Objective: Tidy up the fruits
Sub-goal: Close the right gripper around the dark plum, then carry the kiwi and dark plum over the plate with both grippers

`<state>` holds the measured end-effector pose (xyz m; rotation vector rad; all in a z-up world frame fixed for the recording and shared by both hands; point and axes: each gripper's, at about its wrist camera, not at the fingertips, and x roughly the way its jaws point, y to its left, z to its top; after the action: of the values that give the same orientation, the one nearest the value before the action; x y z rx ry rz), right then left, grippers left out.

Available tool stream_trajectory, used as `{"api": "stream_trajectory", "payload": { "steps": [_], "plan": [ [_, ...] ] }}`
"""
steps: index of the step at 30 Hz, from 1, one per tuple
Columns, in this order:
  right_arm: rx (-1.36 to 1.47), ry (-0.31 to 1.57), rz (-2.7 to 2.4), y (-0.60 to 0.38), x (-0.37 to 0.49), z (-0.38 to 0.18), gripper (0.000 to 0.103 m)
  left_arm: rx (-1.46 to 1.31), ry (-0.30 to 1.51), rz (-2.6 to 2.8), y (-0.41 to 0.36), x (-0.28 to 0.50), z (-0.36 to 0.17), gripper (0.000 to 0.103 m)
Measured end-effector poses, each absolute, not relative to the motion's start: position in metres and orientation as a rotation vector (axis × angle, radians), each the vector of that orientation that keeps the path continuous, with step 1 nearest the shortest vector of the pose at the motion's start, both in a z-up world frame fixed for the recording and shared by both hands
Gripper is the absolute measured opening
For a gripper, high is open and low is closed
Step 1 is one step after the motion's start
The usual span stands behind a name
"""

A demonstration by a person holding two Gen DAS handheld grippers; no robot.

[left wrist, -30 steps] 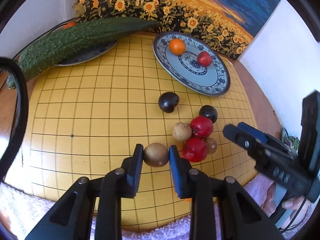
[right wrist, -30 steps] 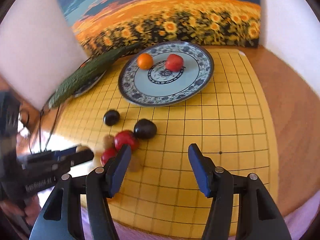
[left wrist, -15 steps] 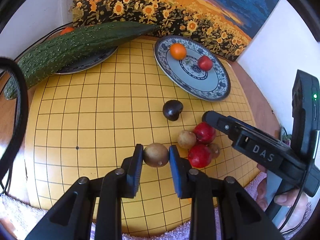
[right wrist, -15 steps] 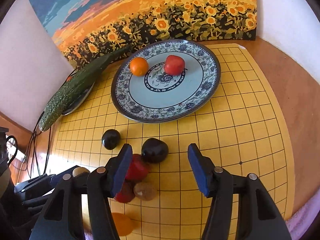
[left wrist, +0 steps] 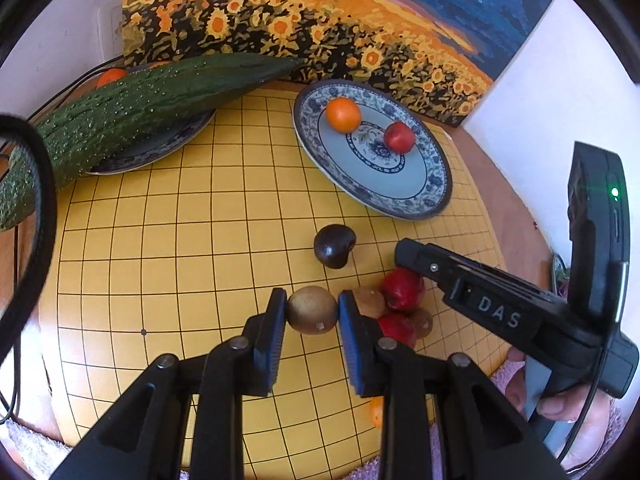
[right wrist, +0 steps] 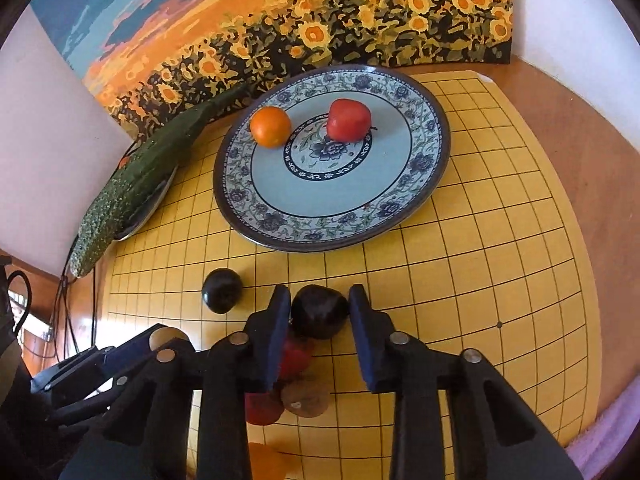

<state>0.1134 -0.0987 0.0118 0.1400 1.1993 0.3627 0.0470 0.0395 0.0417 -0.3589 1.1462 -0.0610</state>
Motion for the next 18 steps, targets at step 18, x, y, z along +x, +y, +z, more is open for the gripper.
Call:
{"api": "stream_trajectory", "payload": {
  "steps": [18],
  "plan": [
    [0.119,1.066,0.444,-0.125,0.100,0.058,0.031,-0.313,1.063,-0.052,0.017,0.049,0.079,0.027]
  ]
}}
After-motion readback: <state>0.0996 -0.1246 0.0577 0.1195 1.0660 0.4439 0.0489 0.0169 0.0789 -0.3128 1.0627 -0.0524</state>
